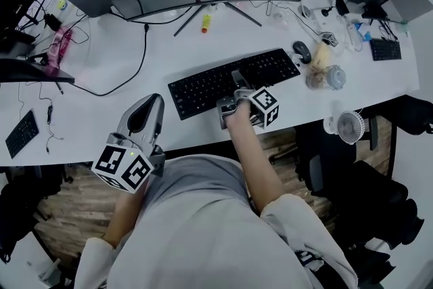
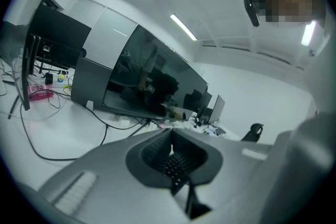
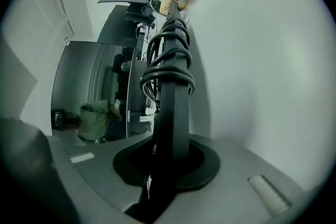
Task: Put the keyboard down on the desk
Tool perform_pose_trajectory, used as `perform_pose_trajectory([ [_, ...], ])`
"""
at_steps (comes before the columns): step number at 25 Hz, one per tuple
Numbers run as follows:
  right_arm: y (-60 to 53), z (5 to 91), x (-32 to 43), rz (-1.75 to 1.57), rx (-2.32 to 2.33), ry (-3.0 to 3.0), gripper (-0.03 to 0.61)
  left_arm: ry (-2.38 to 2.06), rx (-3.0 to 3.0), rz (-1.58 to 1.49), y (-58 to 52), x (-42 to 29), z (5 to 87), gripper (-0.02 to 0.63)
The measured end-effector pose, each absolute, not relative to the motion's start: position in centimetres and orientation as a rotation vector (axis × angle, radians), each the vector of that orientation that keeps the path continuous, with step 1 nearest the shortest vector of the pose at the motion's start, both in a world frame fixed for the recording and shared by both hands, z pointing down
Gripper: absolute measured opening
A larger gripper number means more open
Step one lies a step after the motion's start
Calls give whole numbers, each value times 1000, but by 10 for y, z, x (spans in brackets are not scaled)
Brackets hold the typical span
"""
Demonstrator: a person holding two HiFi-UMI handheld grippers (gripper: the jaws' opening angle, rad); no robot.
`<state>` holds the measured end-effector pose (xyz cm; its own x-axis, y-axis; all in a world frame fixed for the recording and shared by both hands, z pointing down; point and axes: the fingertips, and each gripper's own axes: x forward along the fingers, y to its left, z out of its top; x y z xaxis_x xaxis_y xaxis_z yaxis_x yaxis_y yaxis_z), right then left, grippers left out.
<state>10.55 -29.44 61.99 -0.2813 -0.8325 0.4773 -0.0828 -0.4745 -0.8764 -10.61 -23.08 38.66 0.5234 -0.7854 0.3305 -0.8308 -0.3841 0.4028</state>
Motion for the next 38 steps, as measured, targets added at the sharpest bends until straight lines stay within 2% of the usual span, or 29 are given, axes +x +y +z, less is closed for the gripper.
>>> perform_pose_trajectory([
  [38, -346, 640, 77, -1848, -1528, 1042, 67, -1361, 2123, 106, -231, -143, 409, 0],
])
